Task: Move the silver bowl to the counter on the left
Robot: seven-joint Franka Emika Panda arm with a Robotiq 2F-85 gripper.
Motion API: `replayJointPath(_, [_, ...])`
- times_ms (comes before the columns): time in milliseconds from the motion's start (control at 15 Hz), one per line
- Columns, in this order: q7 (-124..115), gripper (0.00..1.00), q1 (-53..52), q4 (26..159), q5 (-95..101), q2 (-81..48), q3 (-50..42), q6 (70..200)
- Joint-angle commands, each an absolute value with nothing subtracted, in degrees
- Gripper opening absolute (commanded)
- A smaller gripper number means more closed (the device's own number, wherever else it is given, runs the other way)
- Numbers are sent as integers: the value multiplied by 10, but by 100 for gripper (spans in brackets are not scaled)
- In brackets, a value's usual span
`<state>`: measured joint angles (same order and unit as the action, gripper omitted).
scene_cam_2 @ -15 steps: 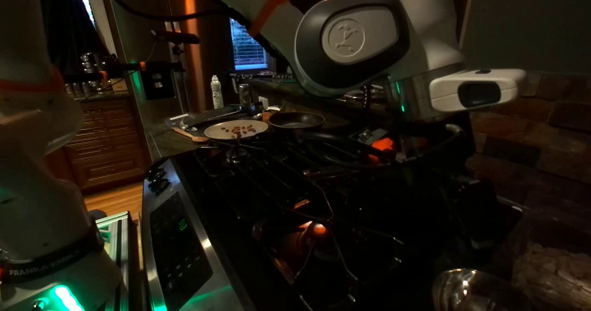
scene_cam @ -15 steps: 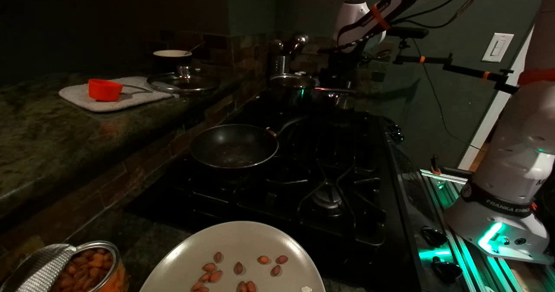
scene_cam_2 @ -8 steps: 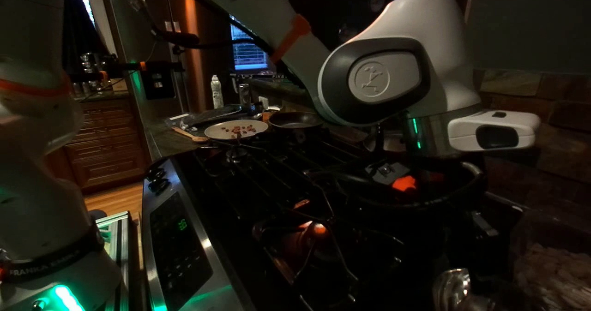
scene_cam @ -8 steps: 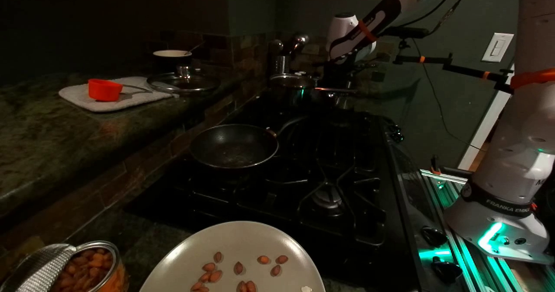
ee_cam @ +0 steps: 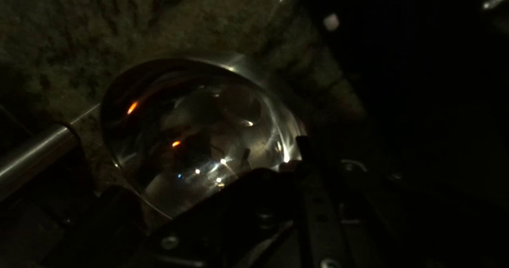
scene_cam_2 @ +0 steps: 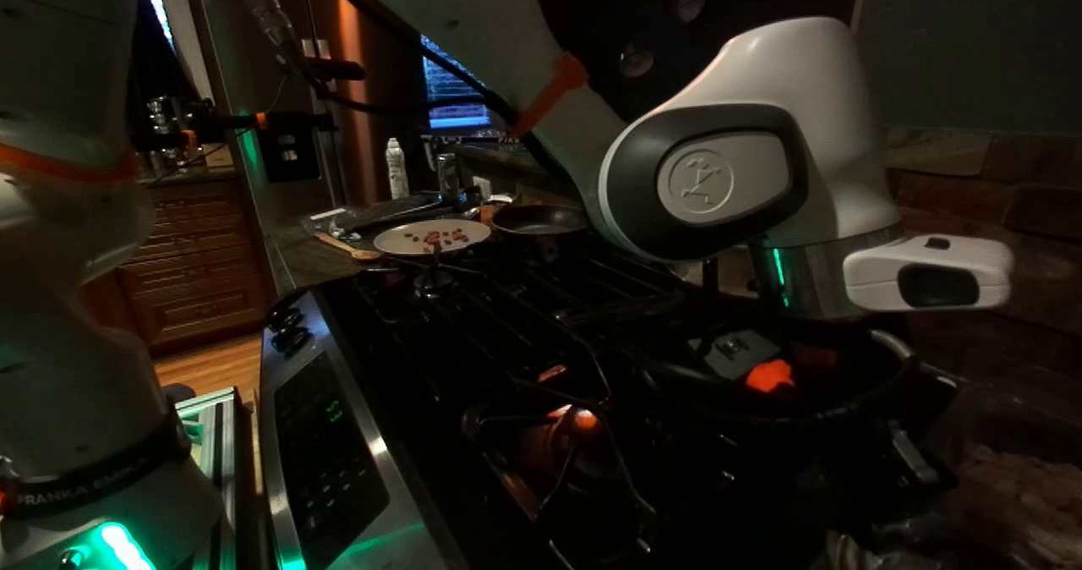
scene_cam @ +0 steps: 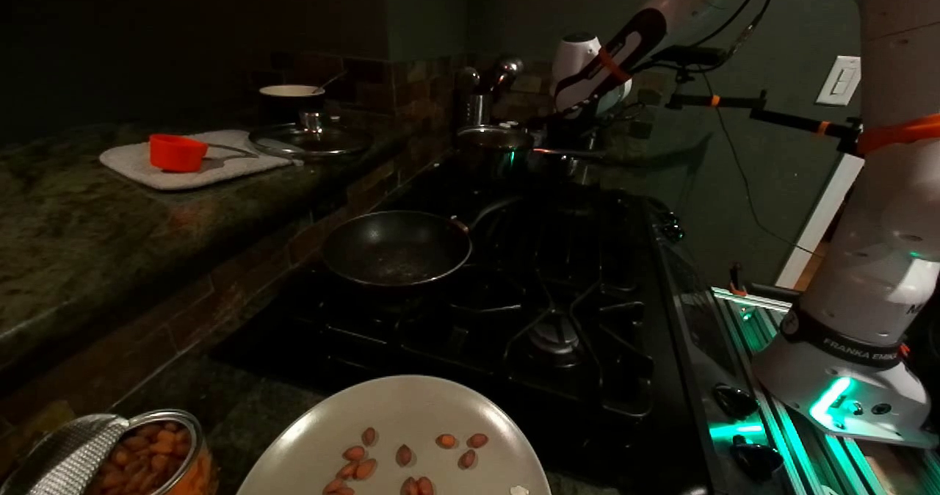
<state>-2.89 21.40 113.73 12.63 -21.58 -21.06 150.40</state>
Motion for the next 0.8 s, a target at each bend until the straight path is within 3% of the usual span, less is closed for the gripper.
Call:
replayJointPath(0, [-25, 1, 191, 1183, 153, -138, -228, 1516])
replayJointPath(733, [244, 1, 180, 1426, 185, 211, -190, 1513])
